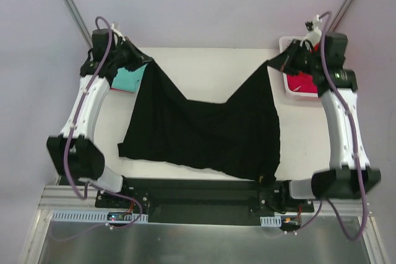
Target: Fold and stack the t-shirts
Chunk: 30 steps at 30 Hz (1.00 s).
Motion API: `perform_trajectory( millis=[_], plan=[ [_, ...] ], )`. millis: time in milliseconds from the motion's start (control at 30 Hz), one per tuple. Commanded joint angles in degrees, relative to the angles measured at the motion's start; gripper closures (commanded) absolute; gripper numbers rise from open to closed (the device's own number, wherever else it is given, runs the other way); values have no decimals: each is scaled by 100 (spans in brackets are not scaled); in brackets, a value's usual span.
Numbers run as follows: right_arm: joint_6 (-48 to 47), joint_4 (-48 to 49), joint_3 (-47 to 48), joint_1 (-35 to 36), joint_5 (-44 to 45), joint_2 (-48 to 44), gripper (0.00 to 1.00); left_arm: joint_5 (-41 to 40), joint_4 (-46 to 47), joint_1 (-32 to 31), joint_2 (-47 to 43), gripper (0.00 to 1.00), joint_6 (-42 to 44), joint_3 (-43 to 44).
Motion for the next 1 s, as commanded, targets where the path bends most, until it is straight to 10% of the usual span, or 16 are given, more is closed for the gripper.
perform_trajectory(
  millis=[0,233,367,700,967],
  plan=[
    [124,1438,1482,-277,-405,2034,99,-133,1292,22,1157,100,348,1347],
    [2112,4296,4990,-689,-1292,4631,100,138,1762,119,4046,100,130,5483],
    [3487,6244,5573,-1007,-1205,4593,100,349,1970,128,4211,100,-346,6957],
    [3649,7917,2141,-946,-1776,2002,100,305,3940,110,724,100,40,2288],
    [1718,5584,-2326,-629,-1831,-39,100,16,4608,-4,-1194,100,128,-2702]
  ],
)
